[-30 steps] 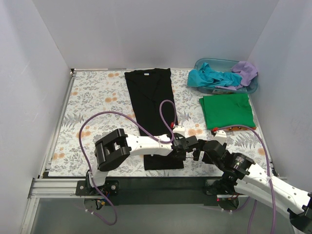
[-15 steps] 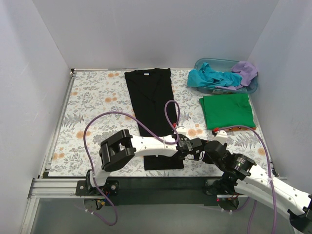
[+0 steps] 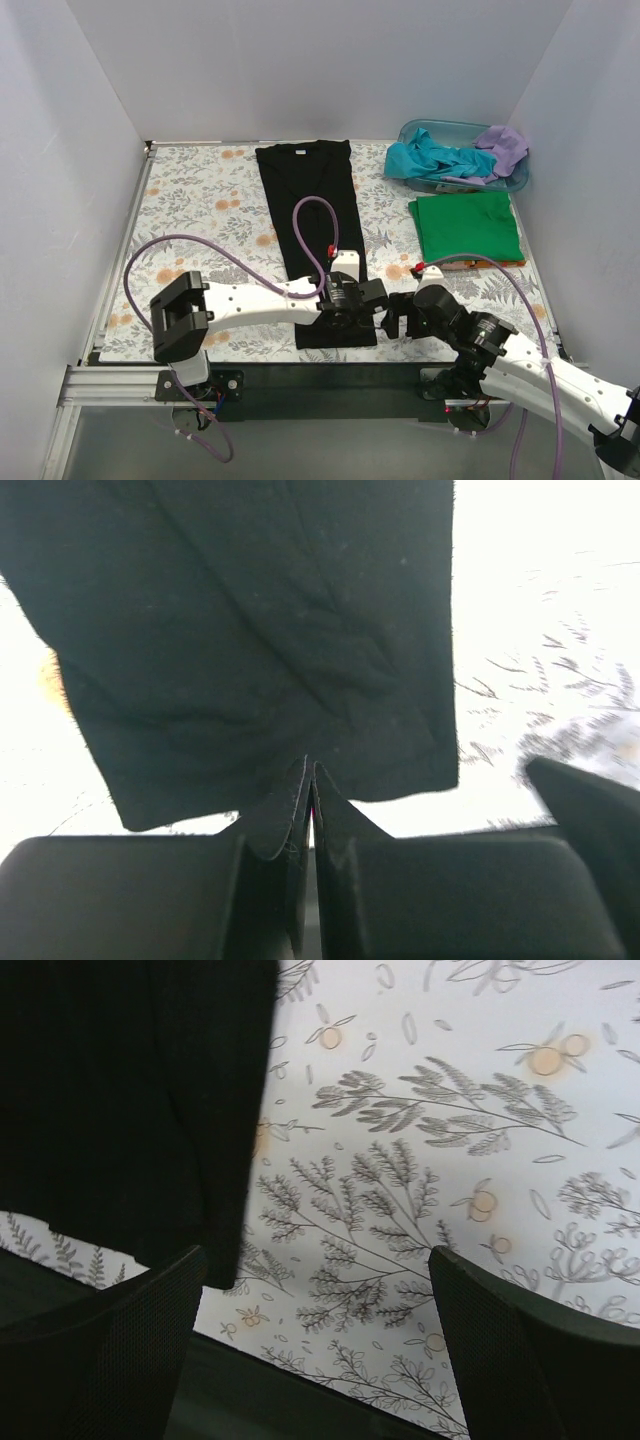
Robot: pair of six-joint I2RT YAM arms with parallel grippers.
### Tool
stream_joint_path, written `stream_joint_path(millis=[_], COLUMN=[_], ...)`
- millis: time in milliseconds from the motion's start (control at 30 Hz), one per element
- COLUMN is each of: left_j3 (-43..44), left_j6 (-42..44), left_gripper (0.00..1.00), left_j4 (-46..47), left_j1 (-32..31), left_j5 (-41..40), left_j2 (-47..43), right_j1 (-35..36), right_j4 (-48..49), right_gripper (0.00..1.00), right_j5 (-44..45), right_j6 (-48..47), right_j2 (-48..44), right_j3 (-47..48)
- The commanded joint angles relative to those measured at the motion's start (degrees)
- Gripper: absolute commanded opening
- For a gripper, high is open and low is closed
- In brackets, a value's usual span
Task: Fold and stack the t-shirts
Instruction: Fold the tshirt
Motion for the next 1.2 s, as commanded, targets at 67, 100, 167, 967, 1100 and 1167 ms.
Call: stream_joint_path(millis=[67, 100, 167, 967, 1100, 1167], left_j3=[-2.5, -2.7, -3.3, -34.2, -35.0, -35.2], left_j6=[-1.2, -2.9, -5.3, -20.3, -20.8, -21.0], left_gripper=[0.0, 0.0, 0.0, 0.97, 0.97, 0.97], left_j4=[-0.4, -1.6, -3.4, -6.4, -6.6, -6.9], left_j1=[-0.3, -0.3, 0.0, 17.7, 17.9, 18.0], left_j5=[-1.6, -1.5, -1.6, 2.6, 2.5, 2.5], left_j2=[-5.6, -5.7, -6.4, -40.5, -42.0, -42.2], right_j1=[0.0, 0.0, 0.0, 0.2, 0.2, 0.2], right_j4=[13.8, 16.8, 26.1, 31.1, 28.7, 26.3], right_gripper=[0.98, 0.97, 0.95, 0.59, 0.59, 0.59], right_j5=[-12.2, -14.6, -22.1, -23.9, -21.6, -19.2], right_j6=[-4.3, -4.0, -2.2, -4.3, -5.0, -5.6], right_j2=[2.9, 2.5, 1.5, 18.3, 18.1, 17.8], right_j3=[-1.0, -2.3, -4.6, -0.9, 0.5, 1.8])
